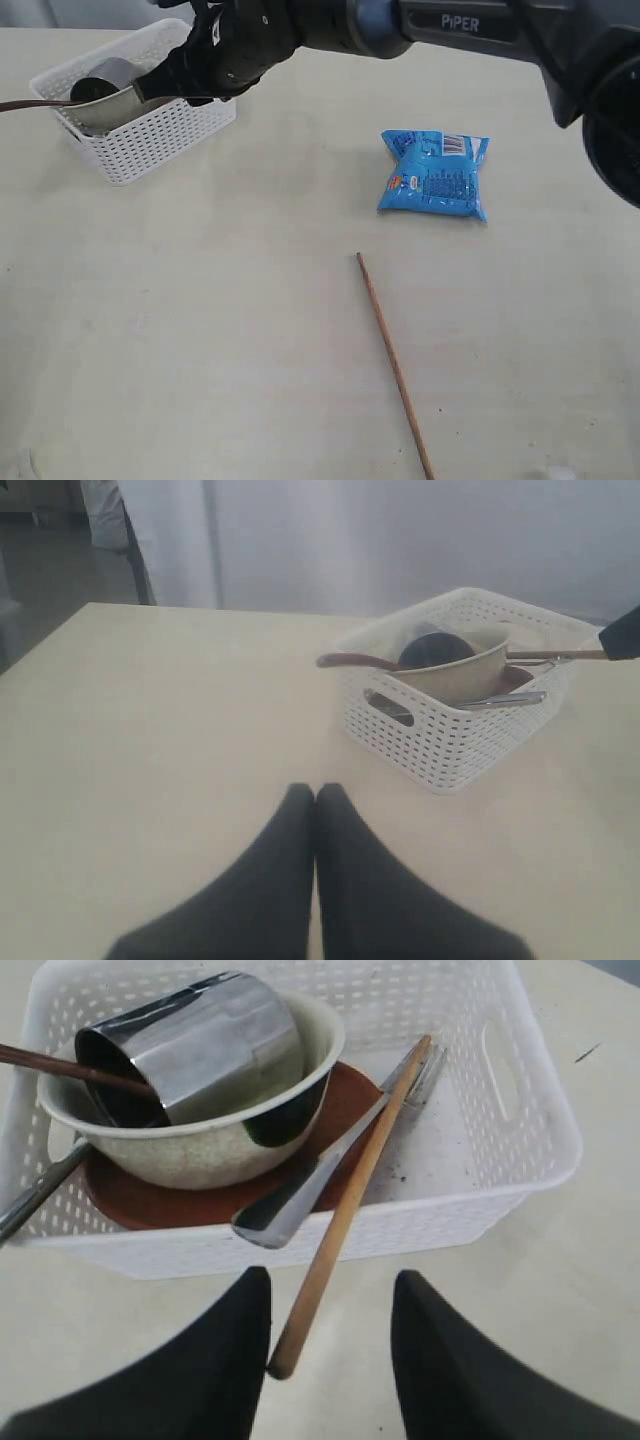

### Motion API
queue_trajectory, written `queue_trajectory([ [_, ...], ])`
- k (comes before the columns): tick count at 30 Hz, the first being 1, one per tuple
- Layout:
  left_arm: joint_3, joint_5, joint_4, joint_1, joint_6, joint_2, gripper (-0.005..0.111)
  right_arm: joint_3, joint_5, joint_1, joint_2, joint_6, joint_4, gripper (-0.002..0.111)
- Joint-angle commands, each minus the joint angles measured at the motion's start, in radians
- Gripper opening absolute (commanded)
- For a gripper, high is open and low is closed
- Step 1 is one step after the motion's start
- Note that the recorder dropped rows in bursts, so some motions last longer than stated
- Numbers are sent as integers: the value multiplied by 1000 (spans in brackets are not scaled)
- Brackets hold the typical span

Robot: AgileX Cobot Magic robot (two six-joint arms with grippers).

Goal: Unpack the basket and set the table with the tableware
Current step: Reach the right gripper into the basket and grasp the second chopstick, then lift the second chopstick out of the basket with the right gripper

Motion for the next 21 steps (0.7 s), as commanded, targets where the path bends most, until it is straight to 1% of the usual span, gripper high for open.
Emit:
queue_trajectory([
  [1, 7, -3, 0, 2, 0, -3, 0, -8, 18, -4, 1, -8, -12, 38],
  [10, 7, -3, 0, 2, 0, -3, 0, -11, 10, -4, 1, -8, -12, 38],
  [12, 7, -3, 0, 2, 0, -3, 0, -33, 49, -4, 4, -26, -12, 38],
  [17, 7, -3, 0, 2, 0, -3, 0, -209, 294, -6, 35, -100, -12, 45],
  [21, 7, -3, 0, 2, 0, -3, 0, -398, 474, -6, 90, -144, -12, 45],
])
